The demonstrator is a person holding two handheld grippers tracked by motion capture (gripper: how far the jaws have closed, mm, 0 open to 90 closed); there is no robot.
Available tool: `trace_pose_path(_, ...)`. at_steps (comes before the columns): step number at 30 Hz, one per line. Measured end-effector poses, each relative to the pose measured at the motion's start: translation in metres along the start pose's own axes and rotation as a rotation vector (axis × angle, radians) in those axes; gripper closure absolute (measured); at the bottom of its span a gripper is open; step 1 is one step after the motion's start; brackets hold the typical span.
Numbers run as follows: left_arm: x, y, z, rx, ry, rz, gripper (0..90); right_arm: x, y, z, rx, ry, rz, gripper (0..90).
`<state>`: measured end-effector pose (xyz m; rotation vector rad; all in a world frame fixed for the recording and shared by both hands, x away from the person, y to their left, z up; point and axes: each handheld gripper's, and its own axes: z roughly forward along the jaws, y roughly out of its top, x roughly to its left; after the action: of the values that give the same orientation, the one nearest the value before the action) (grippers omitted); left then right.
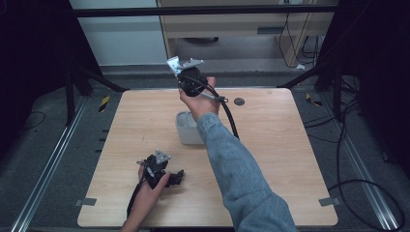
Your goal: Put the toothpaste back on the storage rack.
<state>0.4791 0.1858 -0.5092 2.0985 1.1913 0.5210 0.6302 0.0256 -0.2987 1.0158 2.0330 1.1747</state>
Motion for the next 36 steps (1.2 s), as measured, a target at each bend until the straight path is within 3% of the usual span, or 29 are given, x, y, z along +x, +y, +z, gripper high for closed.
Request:
trace_pose_path(16, 0.0, 0.0, 0.0, 0.0, -0.002, 0.001, 0.0, -0.001, -0.025, -0.001, 0.022, -0.005, 0.008, 77.2)
trace_pose_path(36, -0.001, 0.001, 0.001, -0.001, -0.004, 0.003, 0.0, -0.004, -0.041, -0.004, 0.05, -0.007, 0.01, 77.2)
